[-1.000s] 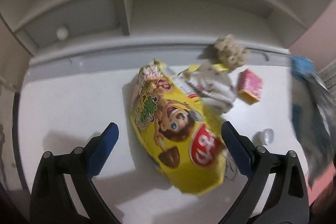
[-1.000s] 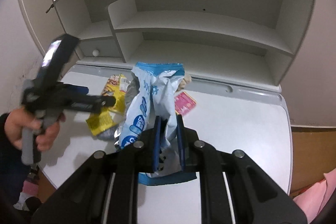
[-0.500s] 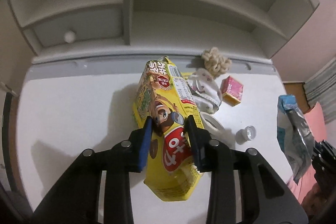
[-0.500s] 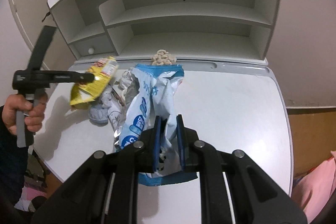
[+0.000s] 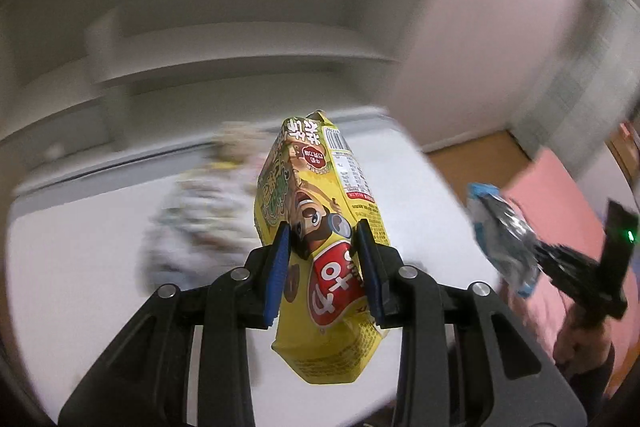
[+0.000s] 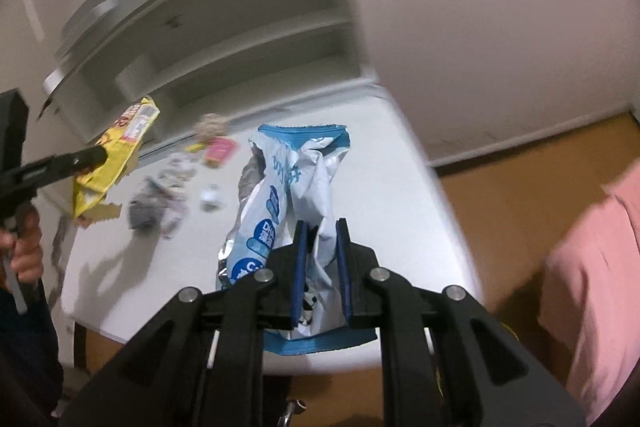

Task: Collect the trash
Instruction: 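Carry both items to the black bin and open both tools to drop them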

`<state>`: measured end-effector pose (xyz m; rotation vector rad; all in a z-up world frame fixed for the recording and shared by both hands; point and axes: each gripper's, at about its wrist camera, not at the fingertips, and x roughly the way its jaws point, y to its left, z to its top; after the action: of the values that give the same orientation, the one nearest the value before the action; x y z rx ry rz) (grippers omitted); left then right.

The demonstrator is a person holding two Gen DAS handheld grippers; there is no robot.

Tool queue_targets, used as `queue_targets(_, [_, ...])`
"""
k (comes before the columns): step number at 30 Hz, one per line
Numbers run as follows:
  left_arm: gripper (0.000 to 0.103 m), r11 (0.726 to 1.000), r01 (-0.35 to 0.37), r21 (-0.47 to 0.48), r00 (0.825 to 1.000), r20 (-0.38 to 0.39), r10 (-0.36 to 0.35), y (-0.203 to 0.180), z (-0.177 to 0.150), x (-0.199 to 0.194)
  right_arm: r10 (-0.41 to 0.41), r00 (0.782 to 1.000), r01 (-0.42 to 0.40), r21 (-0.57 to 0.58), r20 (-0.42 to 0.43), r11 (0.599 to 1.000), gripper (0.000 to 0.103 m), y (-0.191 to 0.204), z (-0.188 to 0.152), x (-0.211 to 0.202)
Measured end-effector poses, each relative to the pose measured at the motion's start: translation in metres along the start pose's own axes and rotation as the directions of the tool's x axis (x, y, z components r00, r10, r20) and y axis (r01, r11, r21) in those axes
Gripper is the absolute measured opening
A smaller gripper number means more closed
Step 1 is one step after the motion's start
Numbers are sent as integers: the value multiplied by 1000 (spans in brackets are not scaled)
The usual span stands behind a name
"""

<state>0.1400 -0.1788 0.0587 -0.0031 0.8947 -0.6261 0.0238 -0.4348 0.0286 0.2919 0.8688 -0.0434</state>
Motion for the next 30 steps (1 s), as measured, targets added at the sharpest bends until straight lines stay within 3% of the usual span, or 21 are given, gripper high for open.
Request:
queue_targets(3, [33, 989, 93, 114, 996, -20, -91, -65, -14, 24, -110, 994, 109, 95, 8, 990, 15, -53, -33, -24])
queue_targets(5, [33, 967, 172, 188, 985, -50, -166, -114, -28, 42, -160, 987, 159, 156, 0, 975, 15, -84, -55, -34])
queue_targets(9, [33, 901, 327, 286, 944, -144, -297, -203, -64, 83, -258, 966, 257, 277, -31, 926, 15, -147, -107, -52])
queue_targets(13, [33, 844, 387, 371, 921, -202, -333, -263, -97, 118, -315, 946, 320, 371, -74, 872, 15, -197, -153, -56])
queue_targets(18, [33, 785, 447, 428, 892, -274, -359, -308, -134, 160, -341, 929, 368, 462, -145, 807, 15, -255, -206, -42])
queue_targets(23, [33, 775, 450, 445, 886, -329, -326, -324, -158, 203, -308, 927, 375, 536, -214, 756, 15, -301, -253, -12])
queue_targets(30, [33, 796, 416, 441, 890, -377, -256, -337, -177, 246, -259, 921, 385, 564, -293, 731, 15, -330, -284, 35])
